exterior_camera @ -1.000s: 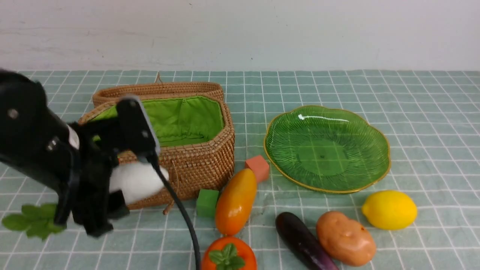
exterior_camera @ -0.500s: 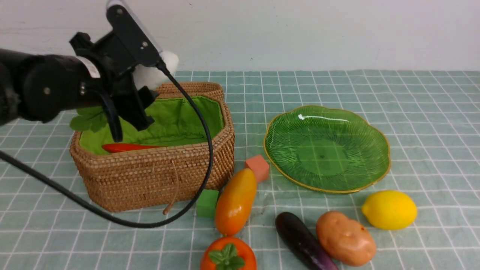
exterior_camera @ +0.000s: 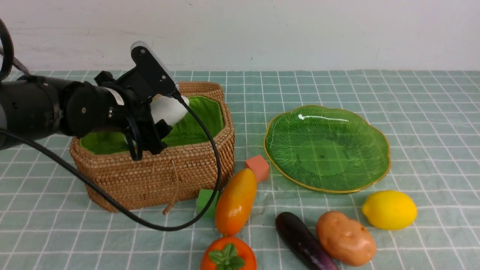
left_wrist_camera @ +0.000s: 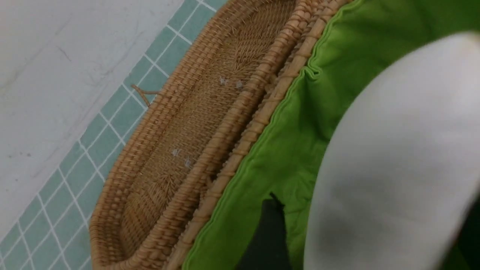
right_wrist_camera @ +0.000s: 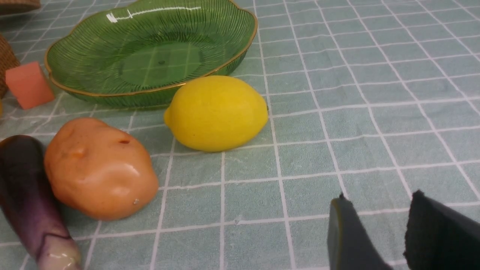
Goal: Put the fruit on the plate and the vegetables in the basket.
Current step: Take a daikon with your left arm and place it on the basket on the left, then grab a tomato with your right arm and place it on the plate on the right.
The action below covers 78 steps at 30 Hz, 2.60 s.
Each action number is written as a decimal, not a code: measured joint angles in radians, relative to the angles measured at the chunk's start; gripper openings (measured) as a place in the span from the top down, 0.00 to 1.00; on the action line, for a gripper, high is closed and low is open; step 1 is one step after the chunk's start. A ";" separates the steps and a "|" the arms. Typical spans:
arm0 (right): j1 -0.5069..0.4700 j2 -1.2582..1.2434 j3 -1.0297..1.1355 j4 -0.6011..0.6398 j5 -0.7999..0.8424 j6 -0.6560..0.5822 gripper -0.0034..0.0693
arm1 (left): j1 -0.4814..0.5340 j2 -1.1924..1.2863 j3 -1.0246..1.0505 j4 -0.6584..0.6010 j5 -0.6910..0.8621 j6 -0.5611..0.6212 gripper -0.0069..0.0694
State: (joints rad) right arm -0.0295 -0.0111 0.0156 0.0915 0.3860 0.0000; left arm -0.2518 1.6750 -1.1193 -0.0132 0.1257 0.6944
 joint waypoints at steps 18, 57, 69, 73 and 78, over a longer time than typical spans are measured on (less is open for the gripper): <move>0.000 0.000 0.000 0.000 0.000 0.000 0.62 | 0.000 -0.589 0.000 -0.052 0.680 -0.380 0.53; 0.000 0.000 0.000 0.000 0.000 0.000 0.62 | 0.000 -1.543 0.611 -0.104 0.474 -0.976 0.93; 0.000 0.000 0.000 0.000 0.000 0.000 0.62 | 0.050 -1.552 0.709 0.083 0.380 -0.952 0.93; 0.000 0.000 0.000 0.000 0.000 0.000 0.62 | 0.108 -1.609 0.819 0.087 0.312 -0.869 0.92; 0.000 0.000 0.000 0.000 0.000 0.000 0.62 | 0.164 -1.683 0.997 0.067 0.275 -0.817 0.92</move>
State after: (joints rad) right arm -0.0295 -0.0111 0.0156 0.0915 0.3860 0.0000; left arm -0.0874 -0.0077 -0.1223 0.0539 0.4007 -0.1222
